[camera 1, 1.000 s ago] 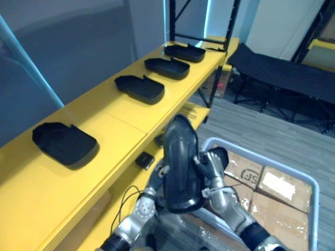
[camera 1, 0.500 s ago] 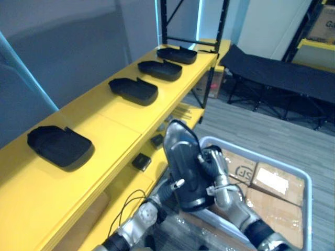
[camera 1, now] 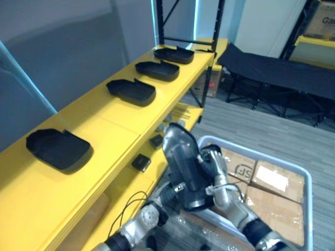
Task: Walk over and take plastic housings, then place them on the shelf
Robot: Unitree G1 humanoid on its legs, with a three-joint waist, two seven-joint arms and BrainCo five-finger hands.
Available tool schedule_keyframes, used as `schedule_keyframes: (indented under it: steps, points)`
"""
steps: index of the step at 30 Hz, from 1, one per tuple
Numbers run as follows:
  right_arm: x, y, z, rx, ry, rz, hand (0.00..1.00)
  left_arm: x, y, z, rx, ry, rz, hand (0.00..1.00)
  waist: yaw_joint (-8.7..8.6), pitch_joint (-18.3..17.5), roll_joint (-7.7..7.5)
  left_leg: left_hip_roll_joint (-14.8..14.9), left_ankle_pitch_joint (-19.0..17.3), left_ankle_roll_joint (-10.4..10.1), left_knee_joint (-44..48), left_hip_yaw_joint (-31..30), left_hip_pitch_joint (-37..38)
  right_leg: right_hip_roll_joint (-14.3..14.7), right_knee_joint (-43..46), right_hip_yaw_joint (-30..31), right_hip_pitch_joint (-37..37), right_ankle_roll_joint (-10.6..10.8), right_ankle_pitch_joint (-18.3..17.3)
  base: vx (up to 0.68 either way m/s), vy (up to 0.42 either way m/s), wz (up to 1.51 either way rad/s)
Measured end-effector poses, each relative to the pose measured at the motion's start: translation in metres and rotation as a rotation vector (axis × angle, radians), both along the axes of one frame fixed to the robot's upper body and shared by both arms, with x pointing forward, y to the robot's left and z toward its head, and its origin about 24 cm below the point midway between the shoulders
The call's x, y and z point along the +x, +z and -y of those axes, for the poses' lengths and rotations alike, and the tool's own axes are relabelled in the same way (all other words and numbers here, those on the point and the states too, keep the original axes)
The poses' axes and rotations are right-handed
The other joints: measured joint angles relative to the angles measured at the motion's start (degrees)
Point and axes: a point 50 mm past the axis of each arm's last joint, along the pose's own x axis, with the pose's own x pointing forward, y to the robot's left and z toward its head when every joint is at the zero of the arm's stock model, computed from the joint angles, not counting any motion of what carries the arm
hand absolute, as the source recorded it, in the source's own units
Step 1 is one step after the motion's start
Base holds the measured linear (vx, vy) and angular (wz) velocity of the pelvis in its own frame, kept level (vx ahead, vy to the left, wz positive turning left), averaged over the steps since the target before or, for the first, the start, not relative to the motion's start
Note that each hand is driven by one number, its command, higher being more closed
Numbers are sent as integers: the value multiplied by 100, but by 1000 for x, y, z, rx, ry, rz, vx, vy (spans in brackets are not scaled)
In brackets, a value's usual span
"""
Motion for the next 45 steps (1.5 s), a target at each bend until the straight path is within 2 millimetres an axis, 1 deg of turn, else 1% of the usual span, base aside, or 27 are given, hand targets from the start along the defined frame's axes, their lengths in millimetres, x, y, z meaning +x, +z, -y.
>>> schedule_keyframes:
  steps: [2,3,6,11,12,16,25,29,30,35,36,37,39,41,45]
  points:
    - [1,2,-2,6,7,6,100,0,0,0,-7,27,9,100,9,0,0,14,0,0,0,0,-3,13,0,2,-1,-13,-7,0,0,0]
    - [1,3,-3,14,9,8,100,0,1,-1,-5,39,16,0,13,0,0,22,0,-1,0,0,-7,20,0,2,-3,-19,-9,0,0,0]
    - [1,7,-5,26,18,26,100,1,3,-2,-6,79,44,0,26,0,0,33,-1,-2,1,0,-9,31,-1,1,-3,-31,-17,0,0,0]
    - [3,18,-8,80,16,64,100,3,16,-4,-51,165,130,0,72,0,-1,31,-3,-2,1,-3,-19,30,-12,-2,-3,-31,-18,0,0,0]
    - [3,20,-9,93,13,74,100,3,19,-4,-67,190,154,0,109,-1,-2,31,-3,-2,1,-7,-20,32,-12,-6,-1,-31,-20,0,0,0]
    - [3,22,-9,124,-1,83,100,7,26,-3,-101,239,193,0,170,1,-6,25,-3,-2,1,-18,-29,28,-13,-17,0,-31,-22,0,0,0]
    - [2,23,-8,150,-26,91,100,10,41,3,-189,327,249,0,178,0,-55,24,-2,-3,1,-25,-30,29,-13,-25,2,-29,-22,0,0,0]
    - [1,23,-13,172,-38,102,100,14,46,5,-302,403,215,0,179,-9,-103,23,-2,-2,1,-26,-28,26,-11,-27,6,-29,-22,0,0,0]
    - [0,22,-14,184,-47,108,100,15,47,5,-364,433,186,0,184,-13,-124,22,-1,-2,1,-29,-26,25,-10,-29,10,-28,-21,0,0,0]
    - [-6,17,-19,208,-63,100,100,18,47,6,-497,479,94,0,210,-14,-160,21,0,-1,1,-30,-20,22,-3,-30,12,-28,-21,0,0,0]
    - [-6,17,-19,210,-65,100,100,19,48,6,-514,480,86,100,215,-14,-165,21,0,-1,1,-30,-19,23,-1,-30,12,-28,-21,0,0,0]
    - [-6,16,-20,217,-73,98,100,21,48,4,-541,486,72,100,220,-13,-176,-5,6,-8,0,-39,-5,26,7,-50,24,-25,-18,0,10,6]
    - [-7,10,-23,225,-93,78,100,22,42,1,-540,478,51,100,206,-32,-215,-8,11,-15,0,-83,23,30,14,-111,80,-24,-18,3,-2,14]
    - [-9,1,-25,222,-107,42,100,22,33,-4,-519,456,14,100,202,-65,-275,-16,16,-21,-1,-164,24,31,13,-166,118,-21,-29,-2,-8,15]
    - [-10,-5,-25,211,-118,15,100,21,25,-8,-498,424,-25,100,227,-61,-285,-41,17,-18,-1,-161,15,23,10,-163,109,-9,-37,-3,1,1]
